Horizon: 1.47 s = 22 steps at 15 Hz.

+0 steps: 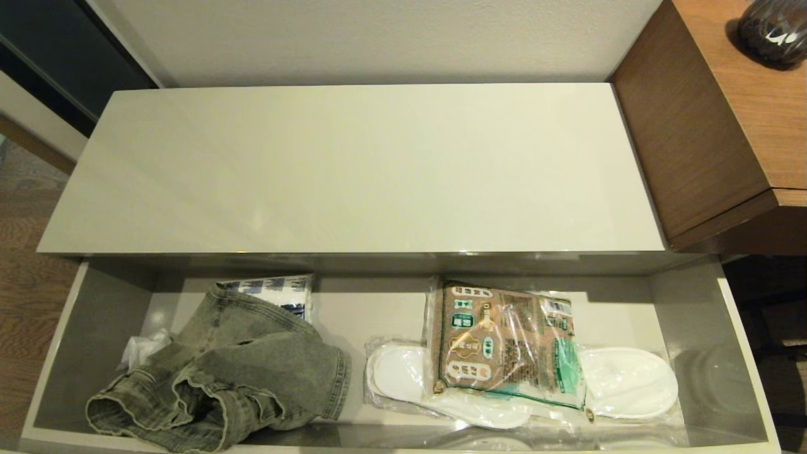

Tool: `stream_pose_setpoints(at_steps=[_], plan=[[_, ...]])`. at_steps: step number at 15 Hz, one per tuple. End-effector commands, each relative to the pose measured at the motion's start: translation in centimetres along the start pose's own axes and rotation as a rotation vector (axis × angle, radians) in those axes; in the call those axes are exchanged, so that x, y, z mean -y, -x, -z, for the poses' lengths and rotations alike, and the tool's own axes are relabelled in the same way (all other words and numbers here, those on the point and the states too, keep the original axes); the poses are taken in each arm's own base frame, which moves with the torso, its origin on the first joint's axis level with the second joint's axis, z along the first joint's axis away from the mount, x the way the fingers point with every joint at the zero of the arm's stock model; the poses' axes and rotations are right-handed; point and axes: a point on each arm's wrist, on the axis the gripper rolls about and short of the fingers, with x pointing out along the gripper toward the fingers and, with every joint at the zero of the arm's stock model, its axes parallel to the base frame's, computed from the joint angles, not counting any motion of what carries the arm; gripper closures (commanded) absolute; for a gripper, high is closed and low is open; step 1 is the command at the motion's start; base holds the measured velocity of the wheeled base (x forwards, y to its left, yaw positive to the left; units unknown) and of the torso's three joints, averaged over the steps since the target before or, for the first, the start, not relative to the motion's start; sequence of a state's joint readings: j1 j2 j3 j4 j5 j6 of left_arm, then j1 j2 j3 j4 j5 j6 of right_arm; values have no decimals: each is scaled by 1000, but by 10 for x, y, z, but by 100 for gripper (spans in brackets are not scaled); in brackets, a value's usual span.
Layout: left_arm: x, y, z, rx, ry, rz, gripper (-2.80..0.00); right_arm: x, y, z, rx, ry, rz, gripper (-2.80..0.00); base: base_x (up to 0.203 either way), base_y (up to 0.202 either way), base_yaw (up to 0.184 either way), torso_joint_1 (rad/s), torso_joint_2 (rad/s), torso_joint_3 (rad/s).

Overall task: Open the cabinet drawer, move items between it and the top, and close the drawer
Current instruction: Take out the solid drinks from the drawer

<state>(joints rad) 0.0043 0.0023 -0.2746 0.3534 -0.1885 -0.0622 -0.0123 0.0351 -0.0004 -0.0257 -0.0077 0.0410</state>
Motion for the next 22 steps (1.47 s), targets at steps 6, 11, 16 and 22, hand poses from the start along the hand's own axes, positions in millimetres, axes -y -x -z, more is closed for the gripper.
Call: stream_pose_setpoints(at_steps=[6,11,16,22], plan=[[-7,-27,18,237,-127,-45,0,0,0,0,-2,0,0,0,0,0,0,0,0,0],[-12,-29,36,57,-142,-183,0,0,0,0,-2,0,0,0,0,0,0,0,0,0],[-12,-29,35,61,-131,-184,0,0,0,0,-2,0,0,0,0,0,0,0,0,0],[-12,-29,35,61,-131,-185,0,0,0,0,-4,7,0,0,0,0,0,0,0,0]])
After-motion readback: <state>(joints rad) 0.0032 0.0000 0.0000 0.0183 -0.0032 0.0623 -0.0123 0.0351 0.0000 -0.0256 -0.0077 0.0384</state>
